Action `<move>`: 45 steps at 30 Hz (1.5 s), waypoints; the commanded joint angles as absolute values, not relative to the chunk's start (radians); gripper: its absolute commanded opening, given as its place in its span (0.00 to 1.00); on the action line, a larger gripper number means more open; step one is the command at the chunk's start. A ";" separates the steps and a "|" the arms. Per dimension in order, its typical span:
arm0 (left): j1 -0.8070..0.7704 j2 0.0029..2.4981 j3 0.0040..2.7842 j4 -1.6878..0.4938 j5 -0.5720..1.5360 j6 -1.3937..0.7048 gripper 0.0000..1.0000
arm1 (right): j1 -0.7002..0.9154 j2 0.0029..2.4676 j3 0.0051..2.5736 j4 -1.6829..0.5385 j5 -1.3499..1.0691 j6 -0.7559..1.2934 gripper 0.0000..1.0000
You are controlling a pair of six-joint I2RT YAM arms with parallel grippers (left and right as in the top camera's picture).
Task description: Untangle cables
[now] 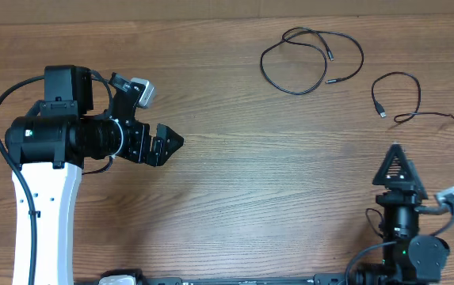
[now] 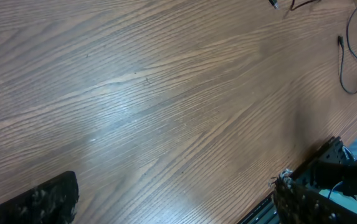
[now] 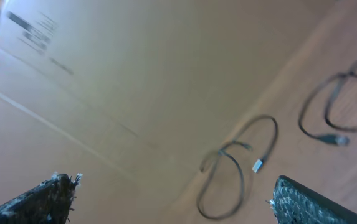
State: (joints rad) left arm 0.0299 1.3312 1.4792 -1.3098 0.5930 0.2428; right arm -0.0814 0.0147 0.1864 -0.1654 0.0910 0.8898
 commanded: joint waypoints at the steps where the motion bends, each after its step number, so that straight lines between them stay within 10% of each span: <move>1: 0.033 1.320 1.494 -1.309 0.593 0.262 0.99 | -0.086 0.003 0.131 -0.150 0.076 0.889 1.00; 26: 0.033 1.320 1.494 -1.309 0.593 0.262 0.99 | -0.045 0.003 0.007 -0.073 0.069 0.883 1.00; 36: 0.033 1.320 1.494 -1.309 0.593 0.262 1.00 | -0.013 0.003 0.007 -0.083 -0.012 0.176 1.00; 45: 0.033 1.320 1.494 -1.309 0.593 0.262 1.00 | -0.035 0.003 0.007 -0.087 -0.001 -0.010 1.00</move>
